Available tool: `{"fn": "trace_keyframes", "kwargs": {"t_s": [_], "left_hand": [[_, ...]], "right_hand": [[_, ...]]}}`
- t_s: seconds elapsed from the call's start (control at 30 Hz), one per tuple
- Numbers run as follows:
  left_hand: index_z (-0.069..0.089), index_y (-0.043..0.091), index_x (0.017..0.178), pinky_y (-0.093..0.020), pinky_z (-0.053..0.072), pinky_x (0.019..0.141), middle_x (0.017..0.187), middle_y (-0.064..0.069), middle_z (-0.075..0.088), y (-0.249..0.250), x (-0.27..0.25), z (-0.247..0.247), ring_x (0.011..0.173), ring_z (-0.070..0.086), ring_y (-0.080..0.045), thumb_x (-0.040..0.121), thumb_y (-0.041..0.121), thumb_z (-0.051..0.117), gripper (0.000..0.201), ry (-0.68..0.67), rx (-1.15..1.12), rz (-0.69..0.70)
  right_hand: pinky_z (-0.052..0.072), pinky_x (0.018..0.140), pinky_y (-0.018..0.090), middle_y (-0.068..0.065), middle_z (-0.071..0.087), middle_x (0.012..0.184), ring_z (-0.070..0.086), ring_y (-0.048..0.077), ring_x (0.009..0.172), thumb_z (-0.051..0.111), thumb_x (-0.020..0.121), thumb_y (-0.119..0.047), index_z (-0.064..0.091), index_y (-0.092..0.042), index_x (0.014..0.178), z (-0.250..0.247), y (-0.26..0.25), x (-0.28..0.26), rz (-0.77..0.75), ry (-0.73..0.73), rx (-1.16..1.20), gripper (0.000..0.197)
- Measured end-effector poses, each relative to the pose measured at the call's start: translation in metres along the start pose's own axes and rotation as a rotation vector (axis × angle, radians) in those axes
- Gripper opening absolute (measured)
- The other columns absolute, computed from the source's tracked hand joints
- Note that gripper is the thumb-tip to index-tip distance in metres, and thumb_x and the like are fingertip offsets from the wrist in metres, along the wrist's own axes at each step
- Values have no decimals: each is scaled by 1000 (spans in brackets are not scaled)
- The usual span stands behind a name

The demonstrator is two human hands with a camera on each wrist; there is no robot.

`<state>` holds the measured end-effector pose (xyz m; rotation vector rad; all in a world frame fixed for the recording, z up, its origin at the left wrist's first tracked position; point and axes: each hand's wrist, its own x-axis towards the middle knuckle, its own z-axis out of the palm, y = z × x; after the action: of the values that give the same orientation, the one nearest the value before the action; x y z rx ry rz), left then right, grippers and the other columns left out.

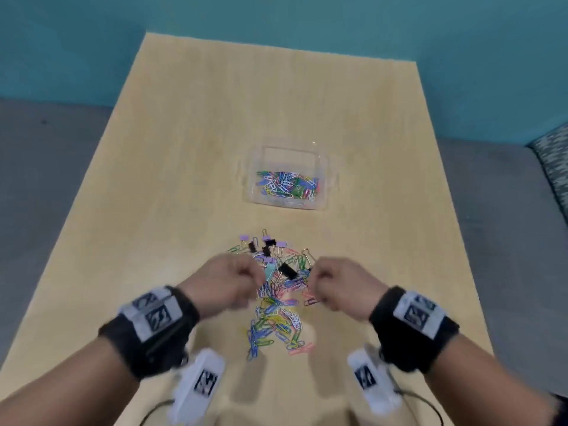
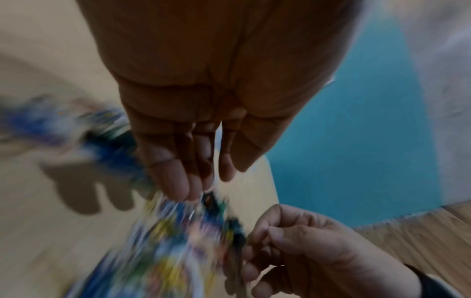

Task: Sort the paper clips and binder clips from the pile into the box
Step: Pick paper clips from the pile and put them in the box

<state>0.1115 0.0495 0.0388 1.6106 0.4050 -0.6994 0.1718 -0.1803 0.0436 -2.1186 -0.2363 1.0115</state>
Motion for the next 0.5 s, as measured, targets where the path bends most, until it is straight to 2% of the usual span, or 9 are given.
{"fn": "trace_keyframes", "kwargs": {"t_s": [0.1,0.17,0.27,0.37,0.43,0.5], "left_hand": [[66,12,71,-26,44,57,71,-14,60,-44,-25,33,63,54,-21,62,6,57,15,-151,-31,-135],[64,11,73,-23,42,54,71,-9,60,-57,-31,49,61,54,-18,60,6,57,16,-126,-88,-152],[65,13,74,-28,41,59,70,-11,60,-63,-30,56,63,52,-20,62,13,55,15,37,-82,-84],[64,17,68,-29,41,57,60,-4,56,-61,-30,52,59,47,-18,71,10,58,10,178,-67,-19],[63,18,72,-26,44,57,62,4,58,-62,-33,42,55,50,-13,79,8,61,12,309,102,35],[60,24,81,-23,40,60,79,7,58,-65,-38,32,62,52,-5,79,17,64,8,453,417,75]], "right_hand": [[37,50,24,3,56,60,50,11,53,50,62,-16,58,-17,70,46,22,-32,169,-381,156,11],[38,52,24,4,57,65,54,15,59,52,64,-19,57,-20,71,68,25,-41,196,-459,169,8],[44,59,27,1,61,70,59,19,66,49,65,-19,60,-25,70,84,23,-36,137,-313,180,13],[41,59,33,0,56,63,52,20,60,50,67,-20,60,-29,66,85,18,-32,94,-124,223,14],[41,60,32,-1,56,67,49,18,61,55,75,-18,58,-28,71,82,22,-36,48,21,174,11],[42,70,30,-3,57,87,52,16,78,59,83,-22,57,-28,88,77,32,-43,8,195,-53,8]]}}
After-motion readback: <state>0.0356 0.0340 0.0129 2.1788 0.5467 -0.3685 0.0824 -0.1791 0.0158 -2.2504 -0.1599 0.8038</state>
